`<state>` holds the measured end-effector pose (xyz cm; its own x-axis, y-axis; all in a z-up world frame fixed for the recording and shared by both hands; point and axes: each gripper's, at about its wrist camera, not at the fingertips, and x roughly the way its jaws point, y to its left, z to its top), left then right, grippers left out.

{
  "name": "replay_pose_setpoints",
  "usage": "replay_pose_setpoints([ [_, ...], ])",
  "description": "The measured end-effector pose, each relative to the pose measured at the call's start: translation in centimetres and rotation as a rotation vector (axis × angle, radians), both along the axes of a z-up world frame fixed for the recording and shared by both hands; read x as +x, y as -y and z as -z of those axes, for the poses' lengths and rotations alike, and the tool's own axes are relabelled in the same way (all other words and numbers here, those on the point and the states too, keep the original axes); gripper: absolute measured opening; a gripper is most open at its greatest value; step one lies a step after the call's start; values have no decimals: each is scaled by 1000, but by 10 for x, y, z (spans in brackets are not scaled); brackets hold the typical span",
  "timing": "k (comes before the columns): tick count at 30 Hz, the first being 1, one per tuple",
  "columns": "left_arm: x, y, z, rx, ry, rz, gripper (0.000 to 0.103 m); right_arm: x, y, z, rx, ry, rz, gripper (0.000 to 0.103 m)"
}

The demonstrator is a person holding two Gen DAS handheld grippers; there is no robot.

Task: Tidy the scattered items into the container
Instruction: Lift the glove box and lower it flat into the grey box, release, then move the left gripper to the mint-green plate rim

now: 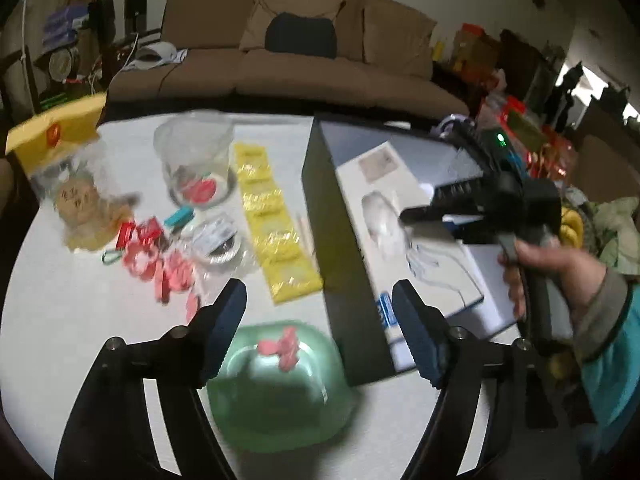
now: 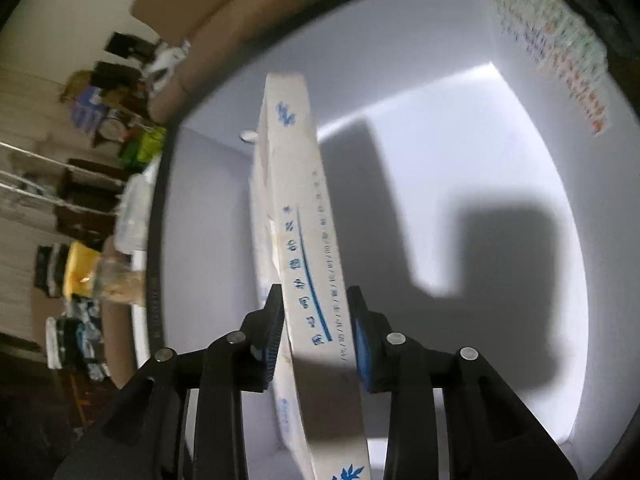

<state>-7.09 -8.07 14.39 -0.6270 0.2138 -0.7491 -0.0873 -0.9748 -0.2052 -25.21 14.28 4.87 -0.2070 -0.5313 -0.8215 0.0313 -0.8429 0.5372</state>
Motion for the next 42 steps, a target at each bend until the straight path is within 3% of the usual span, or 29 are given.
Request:
replay_pose_setpoints([
  [5, 8, 13, 20, 32, 15, 16, 73, -10, 9, 18, 131, 79, -7, 47],
  [10, 10, 27, 33, 56, 9, 28, 73, -18, 14, 28, 142, 98, -10, 49],
  [16, 1, 40, 41, 115, 28, 33, 74, -12, 26, 26, 305, 85, -92, 68],
  [17, 0, 43, 39, 116, 17, 26, 75, -10, 21, 21, 330, 62, -90, 76],
  [19, -1, 45, 36, 107, -7, 14, 83, -7, 14, 15, 350, 39, -85, 82],
  [23, -1, 46, 34, 133, -13, 20, 86, -3, 4, 16, 401, 10, -92, 82],
  [26, -1, 42, 33, 115, -16, 22, 86, 2, 4, 32, 364, 65, -109, 81],
  [30, -4, 46, 33, 129, -6, 20, 93, 11, 8, 35, 350, 61, -137, 81],
  [34, -4, 57, 34, 130, 10, -1, 95, 28, -2, 20, 393, -1, -152, 81],
  [39, -5, 89, 46, 88, 54, -87, 95, 83, -10, -27, 399, -207, -201, 82],
  [41, -5, 98, 59, 82, 92, -110, 94, 117, 4, -53, 366, -276, -227, 82],
  [42, -5, 100, 66, 77, 109, -115, 94, 128, 30, -70, 353, -299, -237, 82],
])
